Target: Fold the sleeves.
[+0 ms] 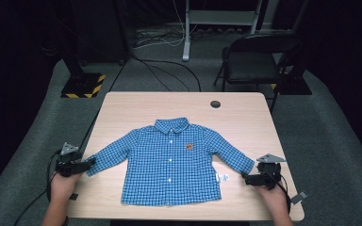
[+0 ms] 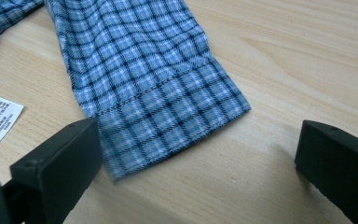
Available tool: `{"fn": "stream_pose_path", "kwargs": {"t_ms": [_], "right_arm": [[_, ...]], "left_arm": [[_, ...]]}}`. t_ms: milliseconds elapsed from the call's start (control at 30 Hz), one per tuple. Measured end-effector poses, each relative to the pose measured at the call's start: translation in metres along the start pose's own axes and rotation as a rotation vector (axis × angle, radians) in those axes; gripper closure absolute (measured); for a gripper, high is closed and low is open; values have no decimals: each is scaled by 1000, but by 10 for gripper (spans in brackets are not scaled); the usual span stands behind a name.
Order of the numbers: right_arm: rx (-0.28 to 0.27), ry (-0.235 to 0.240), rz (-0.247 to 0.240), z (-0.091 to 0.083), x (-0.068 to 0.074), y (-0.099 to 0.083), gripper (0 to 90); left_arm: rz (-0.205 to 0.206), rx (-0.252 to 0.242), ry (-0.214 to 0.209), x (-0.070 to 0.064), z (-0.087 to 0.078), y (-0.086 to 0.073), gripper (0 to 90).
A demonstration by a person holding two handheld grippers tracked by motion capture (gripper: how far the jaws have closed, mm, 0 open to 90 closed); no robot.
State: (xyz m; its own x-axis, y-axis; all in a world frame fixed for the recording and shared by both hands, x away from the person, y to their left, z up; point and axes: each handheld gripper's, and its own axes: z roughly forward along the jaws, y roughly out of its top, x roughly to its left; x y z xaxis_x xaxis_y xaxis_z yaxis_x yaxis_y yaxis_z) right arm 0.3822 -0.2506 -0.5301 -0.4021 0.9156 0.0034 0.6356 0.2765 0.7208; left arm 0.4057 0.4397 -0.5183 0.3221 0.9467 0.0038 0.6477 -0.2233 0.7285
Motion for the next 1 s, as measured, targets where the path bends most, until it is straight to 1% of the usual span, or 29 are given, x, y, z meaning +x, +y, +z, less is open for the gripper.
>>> {"fn": "stream_pose_path", "kwargs": {"t_ms": [100, 233, 400, 567, 733, 900, 1000], "right_arm": [[0, 0, 0, 0, 0, 0, 0], [0, 0, 0, 0, 0, 0, 0], [0, 0, 0, 0, 0, 0, 0], [0, 0, 0, 0, 0, 0, 0], [0, 0, 0, 0, 0, 0, 0], [0, 0, 0, 0, 0, 0, 0], [0, 0, 0, 0, 0, 0, 0]], "left_arm": [[-6, 0, -6, 1, 1, -1, 299], [-23, -8, -25, 3, 1, -2, 315], [-14, -11, -34, 2, 2, -3, 344], [0, 0, -41, -1, 4, -3, 387], [6, -6, -55, -3, 3, -3, 459], [10, -7, -58, -5, 2, -3, 513], [23, -6, -60, -7, 2, -3, 547]]}}
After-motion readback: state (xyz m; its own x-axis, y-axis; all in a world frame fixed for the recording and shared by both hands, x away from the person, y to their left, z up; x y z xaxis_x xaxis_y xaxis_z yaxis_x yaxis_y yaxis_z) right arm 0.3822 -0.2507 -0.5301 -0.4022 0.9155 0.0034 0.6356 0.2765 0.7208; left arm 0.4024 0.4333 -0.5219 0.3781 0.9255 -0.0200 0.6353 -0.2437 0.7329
